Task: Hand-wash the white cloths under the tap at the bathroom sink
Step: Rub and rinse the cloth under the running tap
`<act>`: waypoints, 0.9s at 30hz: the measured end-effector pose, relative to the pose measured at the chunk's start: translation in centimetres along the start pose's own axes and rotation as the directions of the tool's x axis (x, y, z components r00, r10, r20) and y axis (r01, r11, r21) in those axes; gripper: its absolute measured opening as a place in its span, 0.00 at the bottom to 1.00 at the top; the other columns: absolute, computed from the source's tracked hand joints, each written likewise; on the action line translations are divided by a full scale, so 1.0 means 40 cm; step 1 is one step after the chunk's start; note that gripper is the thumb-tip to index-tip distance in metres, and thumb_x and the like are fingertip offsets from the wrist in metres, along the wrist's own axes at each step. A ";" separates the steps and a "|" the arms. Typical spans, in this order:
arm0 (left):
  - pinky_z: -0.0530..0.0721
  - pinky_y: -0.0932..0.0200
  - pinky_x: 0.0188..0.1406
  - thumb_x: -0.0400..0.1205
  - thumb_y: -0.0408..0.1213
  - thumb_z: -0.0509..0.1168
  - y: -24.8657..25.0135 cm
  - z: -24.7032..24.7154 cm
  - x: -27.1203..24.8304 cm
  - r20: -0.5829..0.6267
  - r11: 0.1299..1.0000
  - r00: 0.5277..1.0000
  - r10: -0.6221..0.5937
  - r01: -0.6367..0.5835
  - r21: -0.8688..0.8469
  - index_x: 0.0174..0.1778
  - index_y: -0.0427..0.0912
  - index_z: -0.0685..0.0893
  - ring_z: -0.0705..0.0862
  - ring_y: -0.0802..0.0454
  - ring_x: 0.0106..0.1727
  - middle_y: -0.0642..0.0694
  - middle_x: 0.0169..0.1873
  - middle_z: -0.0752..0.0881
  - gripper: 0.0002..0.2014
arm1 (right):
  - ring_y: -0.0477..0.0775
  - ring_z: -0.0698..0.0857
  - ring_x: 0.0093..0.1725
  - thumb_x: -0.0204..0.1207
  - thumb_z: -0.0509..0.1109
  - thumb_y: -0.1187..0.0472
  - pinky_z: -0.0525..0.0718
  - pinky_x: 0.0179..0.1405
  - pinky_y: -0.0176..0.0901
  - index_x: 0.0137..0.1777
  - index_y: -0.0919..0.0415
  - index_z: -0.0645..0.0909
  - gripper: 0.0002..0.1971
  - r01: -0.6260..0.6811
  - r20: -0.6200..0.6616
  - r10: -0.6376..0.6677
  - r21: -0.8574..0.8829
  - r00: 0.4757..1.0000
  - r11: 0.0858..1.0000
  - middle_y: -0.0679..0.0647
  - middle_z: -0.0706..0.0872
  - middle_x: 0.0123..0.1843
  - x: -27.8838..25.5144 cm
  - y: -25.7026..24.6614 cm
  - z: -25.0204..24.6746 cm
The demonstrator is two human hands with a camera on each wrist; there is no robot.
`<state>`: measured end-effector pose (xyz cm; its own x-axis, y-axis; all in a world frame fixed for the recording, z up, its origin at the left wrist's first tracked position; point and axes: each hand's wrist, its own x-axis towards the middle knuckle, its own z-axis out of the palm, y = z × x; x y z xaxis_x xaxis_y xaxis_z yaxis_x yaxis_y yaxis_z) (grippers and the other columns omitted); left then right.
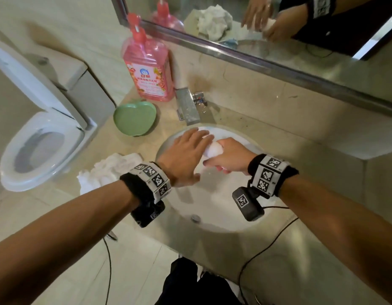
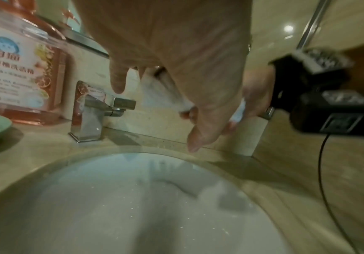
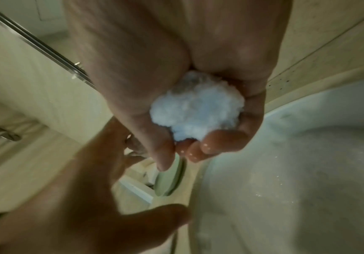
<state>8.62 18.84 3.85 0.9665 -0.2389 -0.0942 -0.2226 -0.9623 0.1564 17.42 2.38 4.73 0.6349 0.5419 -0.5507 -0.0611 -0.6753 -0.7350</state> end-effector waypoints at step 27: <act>0.80 0.56 0.39 0.73 0.40 0.68 0.030 -0.004 0.037 0.400 0.951 0.899 -0.179 0.263 -0.165 0.43 0.53 0.81 0.87 0.45 0.45 0.51 0.38 0.85 0.05 | 0.63 0.81 0.42 0.74 0.64 0.58 0.72 0.37 0.46 0.45 0.57 0.78 0.05 0.218 0.065 -0.243 -0.697 0.968 0.683 0.59 0.85 0.42 -0.040 0.008 0.082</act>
<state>9.79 17.34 4.06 0.8573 -0.0949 -0.5061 0.0633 -0.9560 0.2863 13.86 2.95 4.09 0.5793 0.7209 -0.3805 0.6334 -0.6919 -0.3466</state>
